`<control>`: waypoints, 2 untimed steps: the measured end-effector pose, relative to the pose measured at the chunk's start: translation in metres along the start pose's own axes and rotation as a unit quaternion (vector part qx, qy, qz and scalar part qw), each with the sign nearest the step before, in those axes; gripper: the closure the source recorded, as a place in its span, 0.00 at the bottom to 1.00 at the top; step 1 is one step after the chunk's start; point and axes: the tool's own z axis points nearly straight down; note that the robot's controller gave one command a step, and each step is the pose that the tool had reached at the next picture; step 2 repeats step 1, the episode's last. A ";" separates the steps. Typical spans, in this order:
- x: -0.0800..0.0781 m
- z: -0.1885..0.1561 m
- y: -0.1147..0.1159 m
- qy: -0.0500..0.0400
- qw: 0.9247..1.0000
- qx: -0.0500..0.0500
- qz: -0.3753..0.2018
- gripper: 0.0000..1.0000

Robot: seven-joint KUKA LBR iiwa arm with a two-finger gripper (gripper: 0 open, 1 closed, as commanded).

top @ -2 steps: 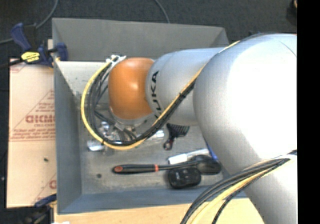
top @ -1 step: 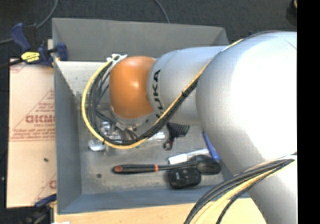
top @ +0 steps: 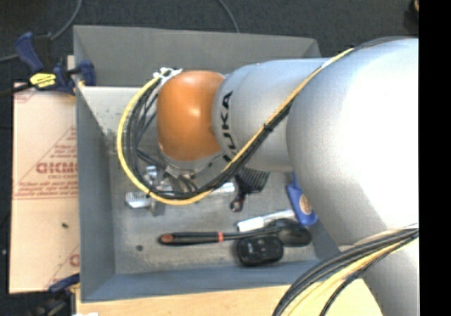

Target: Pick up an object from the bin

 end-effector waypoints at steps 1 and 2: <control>-0.001 -0.020 0.000 -0.001 1.000 0.000 0.000 1.00; -0.001 -0.020 0.000 -0.001 1.000 0.000 0.000 1.00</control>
Offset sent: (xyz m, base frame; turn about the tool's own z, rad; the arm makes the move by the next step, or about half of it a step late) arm 0.0000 -0.0002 0.0494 0.0000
